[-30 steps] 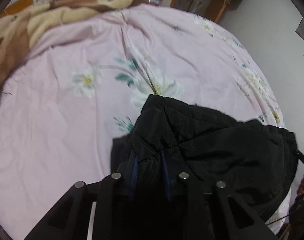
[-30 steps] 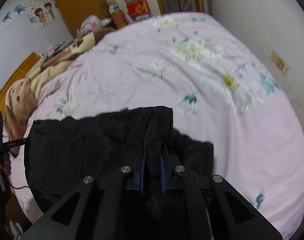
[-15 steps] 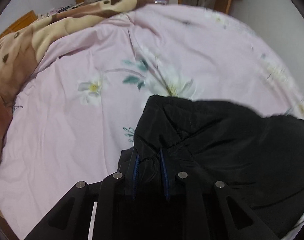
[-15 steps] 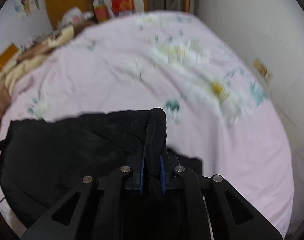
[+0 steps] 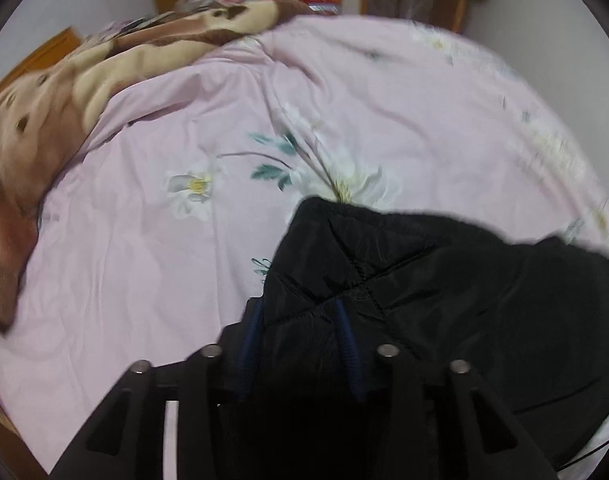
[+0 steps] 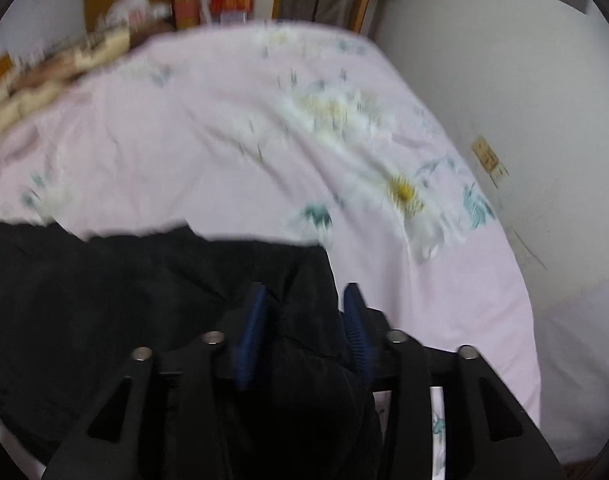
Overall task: Fold large clothes
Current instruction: 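Hold the folded jacket with both tools and lift it off the bed, then lower the folded black jacket onto the bed and open both tools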
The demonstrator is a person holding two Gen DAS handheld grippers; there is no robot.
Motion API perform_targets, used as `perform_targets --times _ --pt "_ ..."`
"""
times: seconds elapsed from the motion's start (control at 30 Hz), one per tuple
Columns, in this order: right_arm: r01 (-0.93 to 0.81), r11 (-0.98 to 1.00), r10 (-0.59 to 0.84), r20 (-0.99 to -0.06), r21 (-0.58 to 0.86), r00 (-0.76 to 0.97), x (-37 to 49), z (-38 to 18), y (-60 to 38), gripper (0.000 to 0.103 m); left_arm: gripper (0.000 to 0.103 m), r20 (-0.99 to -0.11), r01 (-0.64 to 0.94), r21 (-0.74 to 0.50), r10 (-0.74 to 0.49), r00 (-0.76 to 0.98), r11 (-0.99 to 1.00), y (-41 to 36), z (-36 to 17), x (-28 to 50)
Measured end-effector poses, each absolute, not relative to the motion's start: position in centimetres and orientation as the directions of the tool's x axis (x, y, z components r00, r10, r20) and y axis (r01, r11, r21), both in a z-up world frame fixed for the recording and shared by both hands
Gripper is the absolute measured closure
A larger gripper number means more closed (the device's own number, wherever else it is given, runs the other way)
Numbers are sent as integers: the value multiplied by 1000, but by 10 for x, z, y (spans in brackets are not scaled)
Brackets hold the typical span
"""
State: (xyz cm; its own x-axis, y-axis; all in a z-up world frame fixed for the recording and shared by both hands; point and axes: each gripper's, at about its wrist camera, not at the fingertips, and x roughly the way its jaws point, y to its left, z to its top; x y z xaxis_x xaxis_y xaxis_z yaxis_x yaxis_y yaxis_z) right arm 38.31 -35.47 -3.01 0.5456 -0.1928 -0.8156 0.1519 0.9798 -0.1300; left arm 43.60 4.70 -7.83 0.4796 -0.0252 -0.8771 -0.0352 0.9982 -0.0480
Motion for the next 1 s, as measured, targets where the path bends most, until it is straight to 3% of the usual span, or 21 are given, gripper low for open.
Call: perform_targets --times 0.13,0.33,0.5,0.73,1.0 --pt "118 991 -125 -720 -60 682 331 10 -336 42 44 -821 -41 -112 -69 567 993 43 -48 395" --pt "-13 1000 27 -746 24 665 305 -17 -289 42 44 -803 85 -83 -117 585 993 -23 -56 358" --pt "-5 999 31 -814 34 580 318 -74 -281 42 41 -834 109 54 -15 552 993 -56 -109 361" --pt "0 1000 19 -867 22 499 338 -126 -286 41 39 -864 124 3 -60 501 992 -52 -153 376" --pt "-13 1000 24 -879 20 476 342 -141 -285 41 39 -867 119 -22 -78 492 993 -49 -168 378"
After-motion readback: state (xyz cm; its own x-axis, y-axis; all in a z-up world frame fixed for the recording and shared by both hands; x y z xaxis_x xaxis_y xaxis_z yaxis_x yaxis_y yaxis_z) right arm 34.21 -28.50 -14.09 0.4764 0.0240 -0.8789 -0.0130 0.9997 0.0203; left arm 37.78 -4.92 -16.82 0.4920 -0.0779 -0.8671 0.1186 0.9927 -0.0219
